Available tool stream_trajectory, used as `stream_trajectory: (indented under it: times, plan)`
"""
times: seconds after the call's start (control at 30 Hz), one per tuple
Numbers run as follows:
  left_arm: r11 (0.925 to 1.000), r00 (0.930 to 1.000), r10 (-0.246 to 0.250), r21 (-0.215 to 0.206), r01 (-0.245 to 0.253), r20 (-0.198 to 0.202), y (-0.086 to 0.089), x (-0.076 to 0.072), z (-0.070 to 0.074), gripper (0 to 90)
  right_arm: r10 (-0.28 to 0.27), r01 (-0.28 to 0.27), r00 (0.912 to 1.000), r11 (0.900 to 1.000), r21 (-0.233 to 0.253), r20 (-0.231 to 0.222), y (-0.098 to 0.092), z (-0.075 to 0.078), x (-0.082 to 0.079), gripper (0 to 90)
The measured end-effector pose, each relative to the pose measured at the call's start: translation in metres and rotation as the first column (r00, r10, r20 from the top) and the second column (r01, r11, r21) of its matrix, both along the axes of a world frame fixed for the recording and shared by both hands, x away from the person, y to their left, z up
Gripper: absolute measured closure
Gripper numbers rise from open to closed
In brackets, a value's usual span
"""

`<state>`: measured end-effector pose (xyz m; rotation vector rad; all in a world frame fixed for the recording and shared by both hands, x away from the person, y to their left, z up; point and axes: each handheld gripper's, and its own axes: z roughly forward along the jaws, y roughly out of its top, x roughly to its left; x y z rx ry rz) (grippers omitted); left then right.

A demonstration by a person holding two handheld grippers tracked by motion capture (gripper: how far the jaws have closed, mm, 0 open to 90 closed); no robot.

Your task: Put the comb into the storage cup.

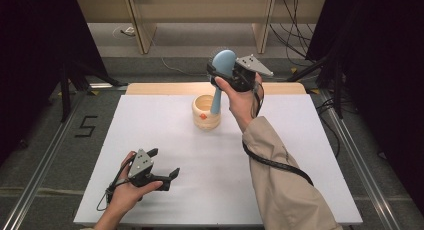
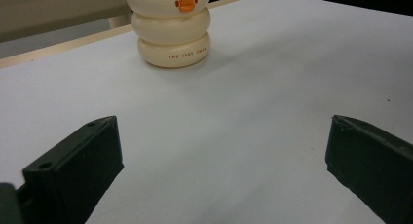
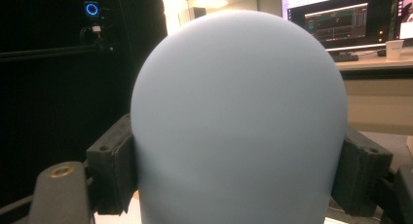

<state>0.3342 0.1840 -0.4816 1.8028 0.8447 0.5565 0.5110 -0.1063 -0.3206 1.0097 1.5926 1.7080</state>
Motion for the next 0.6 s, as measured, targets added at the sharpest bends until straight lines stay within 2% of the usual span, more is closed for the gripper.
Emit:
stream_trajectory:
  times: [0.6]
  plan:
    - [1.0000,1.0000,0.003,-0.005,-0.003,0.001,0.0004,-0.0001,-0.0002,0.0,0.004,-0.004,1.0000,1.000,0.001,0.005,0.0046,0.0013,0.0009,20.6]
